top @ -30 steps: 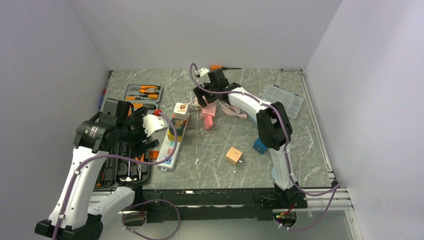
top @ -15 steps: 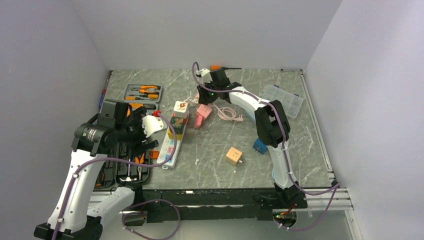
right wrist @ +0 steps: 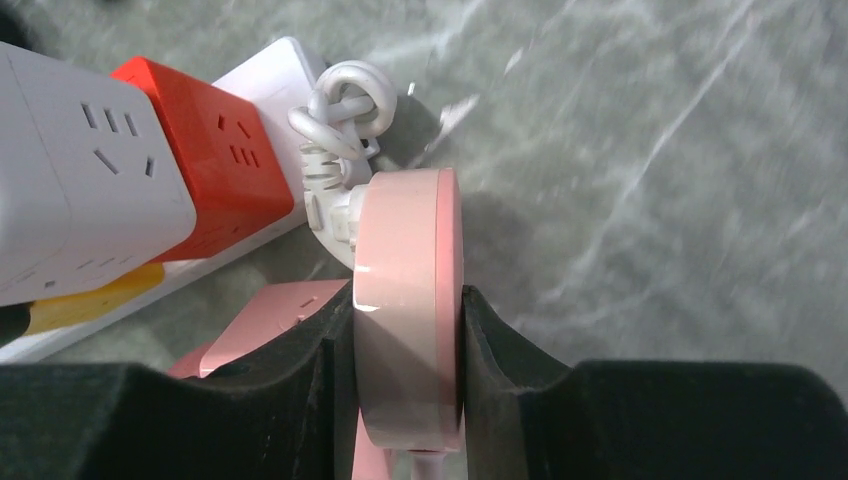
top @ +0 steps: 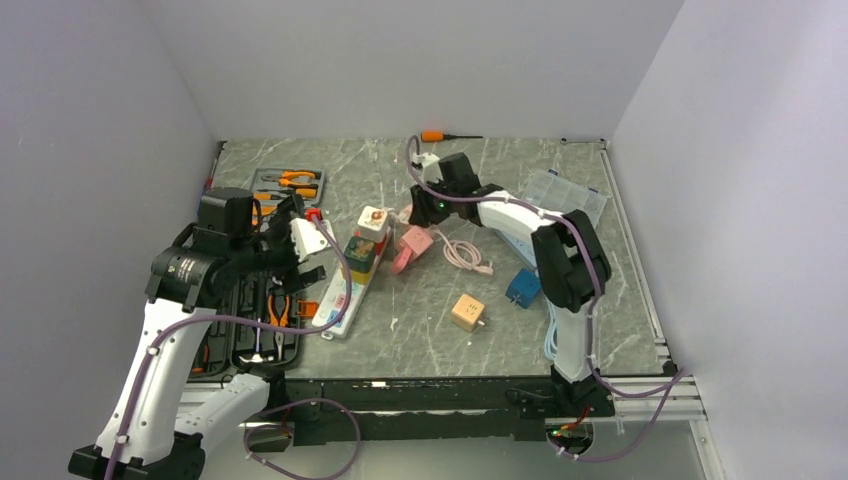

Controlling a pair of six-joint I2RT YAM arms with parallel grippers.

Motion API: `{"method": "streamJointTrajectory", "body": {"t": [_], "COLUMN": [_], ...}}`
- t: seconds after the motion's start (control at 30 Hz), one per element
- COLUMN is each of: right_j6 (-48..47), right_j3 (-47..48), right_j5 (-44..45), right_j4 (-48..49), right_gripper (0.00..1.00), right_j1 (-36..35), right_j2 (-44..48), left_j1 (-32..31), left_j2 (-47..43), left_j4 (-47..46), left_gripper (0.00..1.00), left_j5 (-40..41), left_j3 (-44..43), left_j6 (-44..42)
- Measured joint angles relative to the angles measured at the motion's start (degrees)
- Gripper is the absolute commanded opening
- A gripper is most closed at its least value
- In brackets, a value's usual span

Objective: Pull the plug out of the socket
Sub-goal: Pick up the socket from the center of the board, then remove the plug from the socket.

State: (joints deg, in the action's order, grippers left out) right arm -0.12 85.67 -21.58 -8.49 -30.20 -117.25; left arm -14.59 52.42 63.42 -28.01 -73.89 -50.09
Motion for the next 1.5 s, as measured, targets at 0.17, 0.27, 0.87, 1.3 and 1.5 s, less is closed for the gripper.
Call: {"method": "streamJointTrajectory", "body": {"t": [0.17,0.27,0.87,1.3,1.5], "right_j6": [2.19,2.12,0.46,-0.74,-2.12], "right_j3": [-11.74,-14.8,-20.59,-21.49,-21.0], "right_j5": [0.94,2.14,6.08,4.57,2.97], "right_j4": [0.26,-2.05,-4.96,-5.22,-5.84], "right_gripper": [0.0,0.0,0.0,0.0,0.0], "right_j1": [-1.16,-3.82,-12.5,-12.22,-12.33], "right_j2": [10.03,14.8,36.89,39.28,40.33], "left_j1": [-0.28,-1.81,-9.27,-9.27,-9.38], "left_j2": [1.77,5.77,18.73,31.04,31.63], "left_j4": [-9.51,-12.7,-23.52,-7.3,-5.2], "left_gripper": [0.99,0.99,0.99,0.99,0.99], "left_j5": [-7.04,-9.84,-9.79,-18.23,-18.12], "left_j3": [0.55,-1.55,-1.22,-10.32,-9.25], "left_j6": [4.2,7.87,14.53,4.15,2.14]}}
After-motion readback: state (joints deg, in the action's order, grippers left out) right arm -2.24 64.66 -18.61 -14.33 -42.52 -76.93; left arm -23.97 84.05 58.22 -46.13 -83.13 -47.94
